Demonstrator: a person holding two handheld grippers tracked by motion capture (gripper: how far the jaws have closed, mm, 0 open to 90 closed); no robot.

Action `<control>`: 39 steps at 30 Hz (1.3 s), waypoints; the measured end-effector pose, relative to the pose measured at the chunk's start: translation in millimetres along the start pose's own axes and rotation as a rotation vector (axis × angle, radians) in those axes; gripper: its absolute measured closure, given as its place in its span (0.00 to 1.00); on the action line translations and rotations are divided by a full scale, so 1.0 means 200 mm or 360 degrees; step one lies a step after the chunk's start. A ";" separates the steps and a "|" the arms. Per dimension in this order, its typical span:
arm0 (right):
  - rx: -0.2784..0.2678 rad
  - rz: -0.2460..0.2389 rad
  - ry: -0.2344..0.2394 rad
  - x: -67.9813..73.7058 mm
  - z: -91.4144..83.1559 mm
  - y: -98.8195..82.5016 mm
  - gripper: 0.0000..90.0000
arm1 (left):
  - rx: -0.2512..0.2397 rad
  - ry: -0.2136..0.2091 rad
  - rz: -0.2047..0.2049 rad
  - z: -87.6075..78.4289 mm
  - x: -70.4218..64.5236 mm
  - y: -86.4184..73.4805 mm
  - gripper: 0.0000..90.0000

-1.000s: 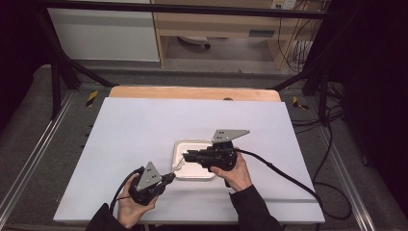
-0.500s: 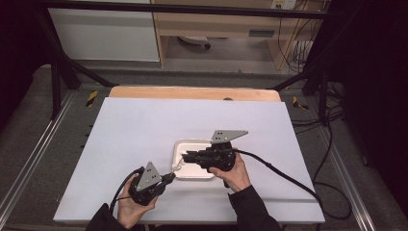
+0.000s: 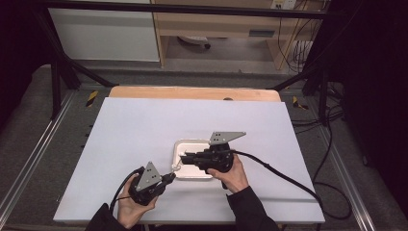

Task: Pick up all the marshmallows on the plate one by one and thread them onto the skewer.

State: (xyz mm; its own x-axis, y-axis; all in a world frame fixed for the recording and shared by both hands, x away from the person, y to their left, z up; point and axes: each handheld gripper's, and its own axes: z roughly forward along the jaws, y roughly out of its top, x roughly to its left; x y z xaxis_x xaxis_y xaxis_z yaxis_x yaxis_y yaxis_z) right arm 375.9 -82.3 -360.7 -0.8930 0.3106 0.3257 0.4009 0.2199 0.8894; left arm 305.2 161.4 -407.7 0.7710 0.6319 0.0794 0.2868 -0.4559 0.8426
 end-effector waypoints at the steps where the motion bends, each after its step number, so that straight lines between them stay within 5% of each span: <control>1: 0.0008 -0.0009 -0.0001 0.00 0.00 0.00 0.93 | 0.0002 0.0002 0.0002 0.00 0.00 0.00 0.99; 28: 0.0067 0.0013 0.0012 0.00 0.06 -0.05 0.93 | -0.0017 -0.0012 -0.0025 0.00 0.02 0.01 0.99; 31: 0.0051 0.0023 -0.0008 -0.01 0.05 -0.04 0.90 | -0.0043 -0.0042 -0.0078 -0.01 0.03 0.02 0.99; 32: 0.0030 0.0029 -0.0016 -0.01 0.05 -0.03 0.87 | -0.0073 -0.0045 -0.0094 -0.02 0.04 0.03 0.99; 34: -0.0043 0.0067 -0.0049 -0.01 0.04 -0.02 0.61 | -0.0089 -0.0023 -0.0108 -0.05 0.07 0.03 0.99; 39: -0.0149 0.0049 -0.0227 -0.04 0.03 0.01 0.37 | -0.0063 0.0060 -0.0265 -0.10 0.21 -0.05 0.99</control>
State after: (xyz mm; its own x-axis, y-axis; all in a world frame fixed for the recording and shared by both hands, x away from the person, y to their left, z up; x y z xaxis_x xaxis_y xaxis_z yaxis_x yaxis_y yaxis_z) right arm 384.4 -79.5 -363.3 -0.8399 0.4454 0.3102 0.4007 0.1233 0.9079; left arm 323.4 203.4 -401.9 0.6925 0.7201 -0.0437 0.3855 -0.3181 0.8661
